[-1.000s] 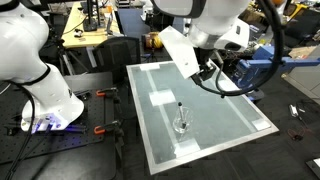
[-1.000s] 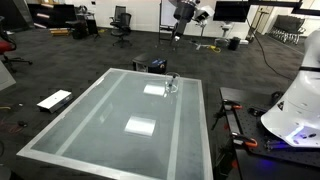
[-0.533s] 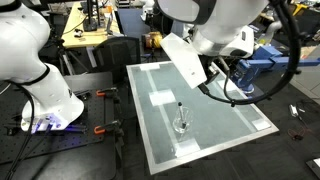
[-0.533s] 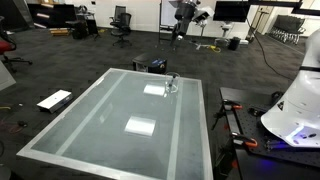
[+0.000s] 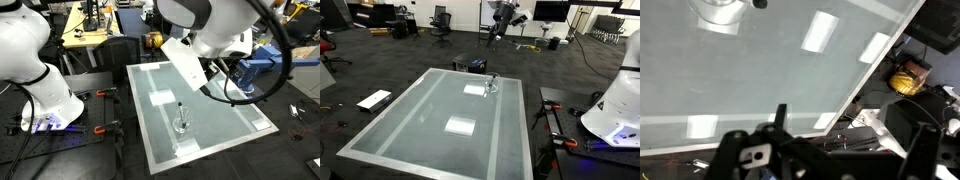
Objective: Put the marker in the glass then put it back on the table
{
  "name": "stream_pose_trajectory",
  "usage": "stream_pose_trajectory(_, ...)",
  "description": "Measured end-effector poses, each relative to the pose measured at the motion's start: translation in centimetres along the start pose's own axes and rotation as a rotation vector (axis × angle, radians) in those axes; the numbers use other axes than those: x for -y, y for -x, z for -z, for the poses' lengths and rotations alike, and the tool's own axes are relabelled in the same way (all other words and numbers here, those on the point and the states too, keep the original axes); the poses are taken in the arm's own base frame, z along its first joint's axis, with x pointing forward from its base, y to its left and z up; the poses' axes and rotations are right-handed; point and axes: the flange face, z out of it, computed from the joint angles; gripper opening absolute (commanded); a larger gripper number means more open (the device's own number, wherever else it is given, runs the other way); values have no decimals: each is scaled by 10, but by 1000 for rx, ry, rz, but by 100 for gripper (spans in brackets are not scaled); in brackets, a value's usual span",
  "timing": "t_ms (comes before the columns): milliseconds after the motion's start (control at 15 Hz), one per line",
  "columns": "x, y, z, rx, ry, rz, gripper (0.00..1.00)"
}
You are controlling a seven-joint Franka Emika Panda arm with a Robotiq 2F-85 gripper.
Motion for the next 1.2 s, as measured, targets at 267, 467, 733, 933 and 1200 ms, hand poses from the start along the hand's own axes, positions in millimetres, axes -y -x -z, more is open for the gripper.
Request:
stream_pose_trajectory(267,-13,7,-6,-97,-33,108,100)
stream_pose_trajectory(467,-25,18,-11,-125,-51,190,100)
stream_pose_trajectory(733,-35,35,-17,-130,-120,301,100)
stream_pose_trajectory(933,-43,45,-15,-142,-171,368,100)
stream_pose_trajectory(1200,-51,53,-14,-160,-217,465,100)
